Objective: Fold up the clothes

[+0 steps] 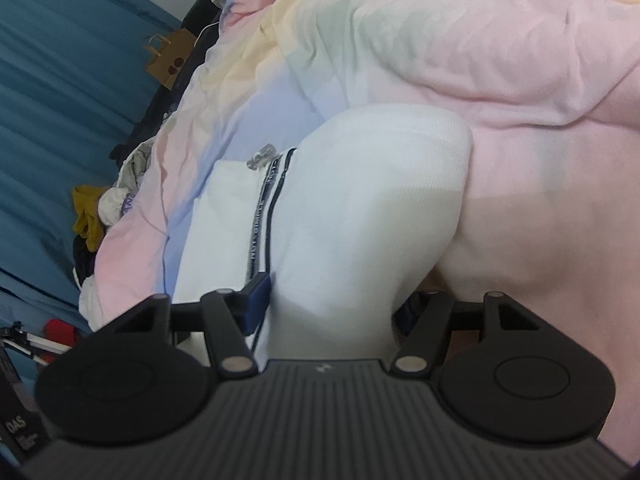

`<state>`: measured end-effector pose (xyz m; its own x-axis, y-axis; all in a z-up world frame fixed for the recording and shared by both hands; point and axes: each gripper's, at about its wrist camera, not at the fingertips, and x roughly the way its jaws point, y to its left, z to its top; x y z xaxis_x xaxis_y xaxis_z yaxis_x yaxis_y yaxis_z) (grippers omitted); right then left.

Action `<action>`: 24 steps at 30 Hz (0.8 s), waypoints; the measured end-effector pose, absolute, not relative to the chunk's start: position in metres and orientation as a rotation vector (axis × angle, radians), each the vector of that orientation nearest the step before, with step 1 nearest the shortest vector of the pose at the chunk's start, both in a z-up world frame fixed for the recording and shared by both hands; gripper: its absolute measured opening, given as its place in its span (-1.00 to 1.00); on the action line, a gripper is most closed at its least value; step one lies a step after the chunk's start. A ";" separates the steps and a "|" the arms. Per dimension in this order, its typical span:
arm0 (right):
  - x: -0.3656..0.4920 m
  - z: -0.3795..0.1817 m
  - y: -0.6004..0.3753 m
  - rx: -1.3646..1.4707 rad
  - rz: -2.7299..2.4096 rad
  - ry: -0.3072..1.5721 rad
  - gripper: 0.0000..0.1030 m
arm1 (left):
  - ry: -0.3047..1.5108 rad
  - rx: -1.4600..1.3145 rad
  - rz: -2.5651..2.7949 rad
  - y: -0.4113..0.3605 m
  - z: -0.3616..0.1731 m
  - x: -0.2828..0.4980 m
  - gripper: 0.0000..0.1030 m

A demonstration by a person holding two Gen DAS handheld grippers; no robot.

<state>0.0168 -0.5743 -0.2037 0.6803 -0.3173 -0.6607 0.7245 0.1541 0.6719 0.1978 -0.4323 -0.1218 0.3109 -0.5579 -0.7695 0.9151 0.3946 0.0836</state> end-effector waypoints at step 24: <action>0.030 -0.241 -0.624 1.275 -0.242 0.403 0.20 | 0.750 0.128 -0.719 -0.193 -0.084 0.157 -0.01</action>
<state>0.0303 -0.6241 -0.2407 0.9057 0.0455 -0.4215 0.3935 0.2796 0.8758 0.1574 -0.1926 -0.0838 0.5077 -0.5508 -0.6624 0.6386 0.7568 -0.1398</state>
